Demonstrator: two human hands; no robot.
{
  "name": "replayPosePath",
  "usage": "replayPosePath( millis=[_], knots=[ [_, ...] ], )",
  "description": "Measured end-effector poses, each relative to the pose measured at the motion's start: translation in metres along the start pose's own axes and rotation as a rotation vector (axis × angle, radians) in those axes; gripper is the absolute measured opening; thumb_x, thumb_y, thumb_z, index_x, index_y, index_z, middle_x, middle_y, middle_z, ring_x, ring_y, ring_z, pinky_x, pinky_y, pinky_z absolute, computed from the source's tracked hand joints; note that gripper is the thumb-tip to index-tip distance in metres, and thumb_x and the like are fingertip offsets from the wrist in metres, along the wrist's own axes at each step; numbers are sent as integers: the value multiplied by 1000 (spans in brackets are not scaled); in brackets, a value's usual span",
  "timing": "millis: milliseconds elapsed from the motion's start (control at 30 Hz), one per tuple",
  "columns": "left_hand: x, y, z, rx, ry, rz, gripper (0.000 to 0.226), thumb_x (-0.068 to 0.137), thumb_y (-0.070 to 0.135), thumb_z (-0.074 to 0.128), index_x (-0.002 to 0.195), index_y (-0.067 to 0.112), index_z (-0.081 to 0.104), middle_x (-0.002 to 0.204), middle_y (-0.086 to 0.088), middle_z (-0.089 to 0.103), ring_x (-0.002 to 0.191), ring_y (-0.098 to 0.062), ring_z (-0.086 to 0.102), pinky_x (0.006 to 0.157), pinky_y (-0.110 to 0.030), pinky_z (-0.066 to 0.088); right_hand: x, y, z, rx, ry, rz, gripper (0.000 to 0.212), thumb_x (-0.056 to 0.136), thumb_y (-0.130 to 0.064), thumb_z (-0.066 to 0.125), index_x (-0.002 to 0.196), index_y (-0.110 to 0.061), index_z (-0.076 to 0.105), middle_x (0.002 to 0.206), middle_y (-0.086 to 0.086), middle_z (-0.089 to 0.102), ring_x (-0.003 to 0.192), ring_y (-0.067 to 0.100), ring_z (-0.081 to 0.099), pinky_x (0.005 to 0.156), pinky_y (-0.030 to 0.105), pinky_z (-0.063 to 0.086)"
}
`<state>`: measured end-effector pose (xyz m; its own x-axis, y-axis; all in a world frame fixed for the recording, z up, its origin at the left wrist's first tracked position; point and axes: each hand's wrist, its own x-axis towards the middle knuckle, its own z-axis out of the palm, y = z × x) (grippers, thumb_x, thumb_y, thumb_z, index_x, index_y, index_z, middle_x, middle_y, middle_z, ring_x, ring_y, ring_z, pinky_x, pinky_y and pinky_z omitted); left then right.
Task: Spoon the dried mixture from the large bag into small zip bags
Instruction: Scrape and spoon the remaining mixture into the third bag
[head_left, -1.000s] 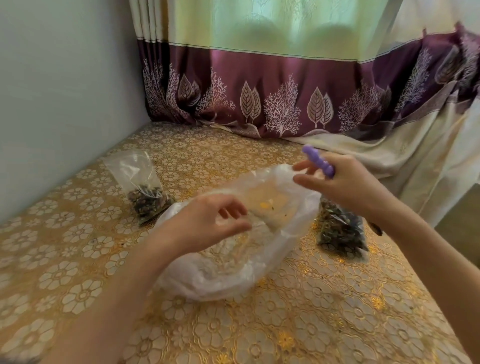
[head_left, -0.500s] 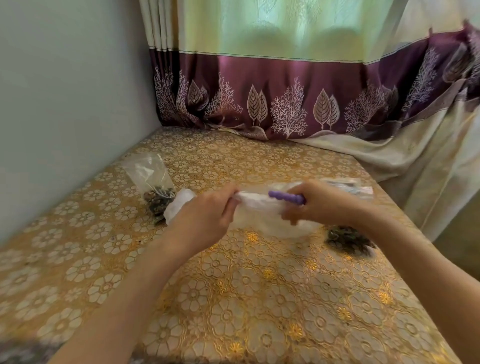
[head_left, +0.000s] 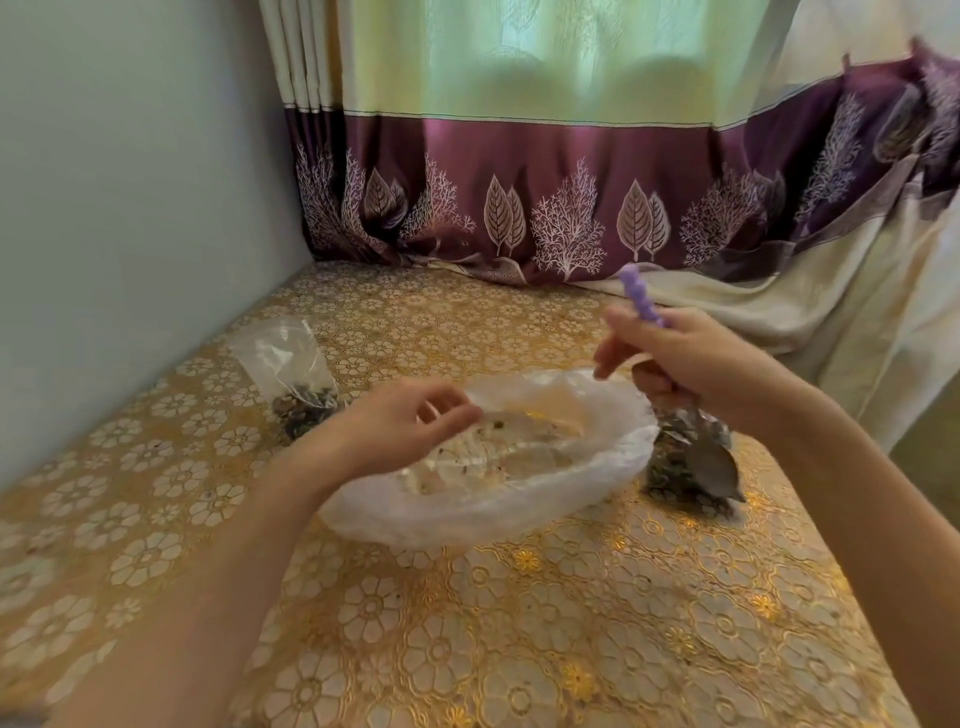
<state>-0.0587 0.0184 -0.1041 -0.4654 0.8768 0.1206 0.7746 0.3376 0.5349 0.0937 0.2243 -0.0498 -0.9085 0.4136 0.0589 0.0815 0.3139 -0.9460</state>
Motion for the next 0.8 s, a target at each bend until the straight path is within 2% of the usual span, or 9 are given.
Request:
replayPosePath(
  millis=[67,167,267,333,400,500,600,700,800],
  knots=[
    [18,-7,-4,134,147,1,30,90,39,50,111,20,59,97,12,58,91,-5,56,72,-12,42,9,-4,-2,320,112,4,41,96,-36,47,70,-6,57,59,4,64,36,4,37,32,15,29],
    [44,-21,-1,296,159,-64,34,92,30,54,124,19,52,125,3,53,112,-11,48,97,-27,39,20,2,9,627,229,35,47,98,-36,43,63,-7,53,52,5,57,38,7,42,37,16,35],
    [60,-33,12,408,86,-181,53,90,38,53,138,25,36,146,2,35,134,-18,30,113,-49,20,23,23,25,450,302,87,49,99,-40,38,70,-7,60,50,-1,51,46,7,45,50,21,41],
    [66,-38,20,405,19,-235,67,87,47,53,144,29,22,153,3,22,141,-20,17,112,-52,5,22,37,33,288,313,102,55,99,-46,35,70,-8,63,45,-1,52,44,6,42,47,20,36],
    [70,-41,25,390,-39,-264,76,84,53,53,147,30,15,155,4,16,143,-22,11,112,-52,-1,21,47,35,220,311,96,63,96,-54,35,65,-7,64,45,3,56,36,3,38,38,18,31],
    [74,-41,26,327,-20,-265,67,84,47,58,142,29,29,147,5,34,137,-20,25,112,-53,4,18,59,32,110,302,117,63,90,-58,46,59,-7,66,50,7,64,33,3,40,33,15,30],
    [76,-39,26,278,65,-227,38,90,33,55,128,29,49,131,6,52,124,-17,41,112,-53,8,13,67,27,103,247,146,56,88,-51,56,59,-5,68,61,12,70,36,5,46,32,14,30],
    [75,-33,20,287,122,-205,36,90,27,56,125,26,51,124,6,55,117,-15,48,112,-51,10,9,72,21,189,206,151,52,89,-40,59,71,7,67,64,14,71,37,7,48,32,13,28],
    [75,-27,14,321,141,-186,36,90,29,57,125,25,51,121,5,56,114,-16,50,110,-48,16,4,77,18,211,230,118,50,92,-34,57,70,10,65,65,18,70,37,9,48,31,14,28]
  ],
)
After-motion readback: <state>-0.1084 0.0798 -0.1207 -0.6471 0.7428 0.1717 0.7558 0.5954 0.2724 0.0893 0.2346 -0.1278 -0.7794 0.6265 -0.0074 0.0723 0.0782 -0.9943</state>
